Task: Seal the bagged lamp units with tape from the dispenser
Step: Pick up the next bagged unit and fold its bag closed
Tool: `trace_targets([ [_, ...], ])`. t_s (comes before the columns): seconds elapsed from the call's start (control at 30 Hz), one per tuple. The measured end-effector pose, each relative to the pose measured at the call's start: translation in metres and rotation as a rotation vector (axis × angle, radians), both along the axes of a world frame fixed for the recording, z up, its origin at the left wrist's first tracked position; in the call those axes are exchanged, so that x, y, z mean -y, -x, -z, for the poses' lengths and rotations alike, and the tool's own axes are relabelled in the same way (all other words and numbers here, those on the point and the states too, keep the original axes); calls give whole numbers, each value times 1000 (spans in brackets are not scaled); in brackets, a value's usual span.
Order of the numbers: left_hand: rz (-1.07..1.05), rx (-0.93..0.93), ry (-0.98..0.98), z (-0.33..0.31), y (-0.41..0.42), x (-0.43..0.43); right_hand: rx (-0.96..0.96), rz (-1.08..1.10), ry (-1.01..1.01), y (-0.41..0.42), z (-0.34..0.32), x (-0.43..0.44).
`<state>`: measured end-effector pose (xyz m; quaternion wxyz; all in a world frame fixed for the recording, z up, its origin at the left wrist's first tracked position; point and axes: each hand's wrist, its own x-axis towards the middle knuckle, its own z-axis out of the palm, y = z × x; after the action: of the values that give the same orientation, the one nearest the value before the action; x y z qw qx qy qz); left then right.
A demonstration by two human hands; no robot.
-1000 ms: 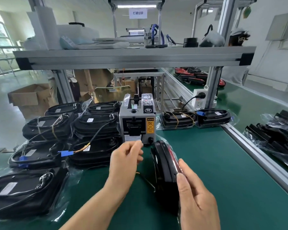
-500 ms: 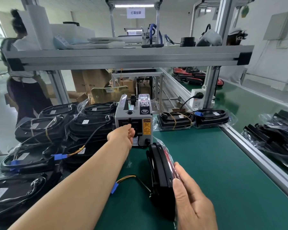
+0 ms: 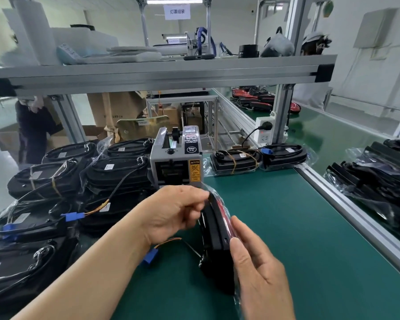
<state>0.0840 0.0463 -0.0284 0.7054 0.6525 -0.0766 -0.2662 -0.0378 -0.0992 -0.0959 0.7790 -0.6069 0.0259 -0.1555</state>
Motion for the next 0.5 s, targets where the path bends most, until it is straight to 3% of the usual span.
trace_targets([
  [0.1, 151, 91, -153, -7, 23, 5, 16, -36, -66, -3, 3, -1],
  [0.5, 156, 281, -353, -12, 44, 9, 39, -104, -21, -2, 14, 10],
])
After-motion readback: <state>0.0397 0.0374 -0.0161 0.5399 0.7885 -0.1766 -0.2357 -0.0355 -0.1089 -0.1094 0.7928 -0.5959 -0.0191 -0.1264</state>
